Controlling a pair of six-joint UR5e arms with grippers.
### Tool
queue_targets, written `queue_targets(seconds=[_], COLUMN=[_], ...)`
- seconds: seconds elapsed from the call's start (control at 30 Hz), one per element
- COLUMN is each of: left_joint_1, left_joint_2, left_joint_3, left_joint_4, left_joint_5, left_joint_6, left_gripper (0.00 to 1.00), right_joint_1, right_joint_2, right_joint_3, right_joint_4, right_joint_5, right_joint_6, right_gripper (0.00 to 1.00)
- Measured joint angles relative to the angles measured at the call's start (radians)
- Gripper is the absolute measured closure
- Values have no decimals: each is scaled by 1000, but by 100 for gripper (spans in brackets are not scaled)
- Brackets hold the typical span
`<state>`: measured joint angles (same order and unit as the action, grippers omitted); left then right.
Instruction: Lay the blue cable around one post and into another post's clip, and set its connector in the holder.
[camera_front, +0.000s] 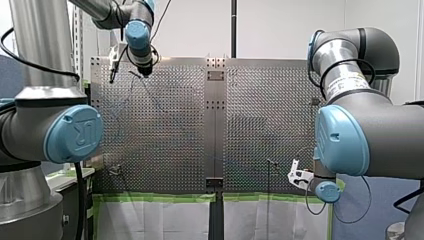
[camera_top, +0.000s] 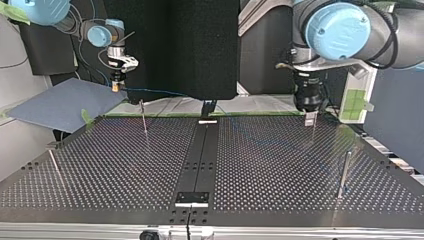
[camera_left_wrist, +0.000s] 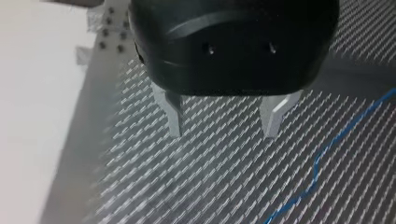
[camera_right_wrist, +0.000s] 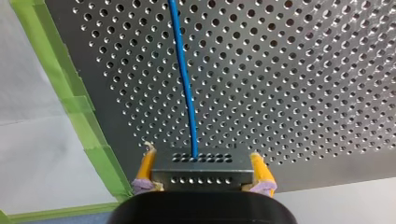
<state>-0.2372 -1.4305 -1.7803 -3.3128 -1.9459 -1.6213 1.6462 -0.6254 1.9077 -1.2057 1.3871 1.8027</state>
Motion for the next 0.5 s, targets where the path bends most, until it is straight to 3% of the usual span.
queue_targets(seconds=[0.13,0.33,0.5], left_joint_1=[-33,-82,-125], left_joint_2=[-32,-81,-124], left_joint_3=[-33,-82,-125], left_joint_4=[33,83,125], left_joint_5=[26,9,21], left_joint_6=[-33,-82,-125], left_gripper=[13,13,13], right_joint_1=[2,5,9], right_joint_2=[0,0,0], right_joint_3=[0,0,0], right_joint_4=[6,4,1], right_joint_5=[1,1,1], right_joint_6=[-3,-4,-5], right_gripper=[100,100,100])
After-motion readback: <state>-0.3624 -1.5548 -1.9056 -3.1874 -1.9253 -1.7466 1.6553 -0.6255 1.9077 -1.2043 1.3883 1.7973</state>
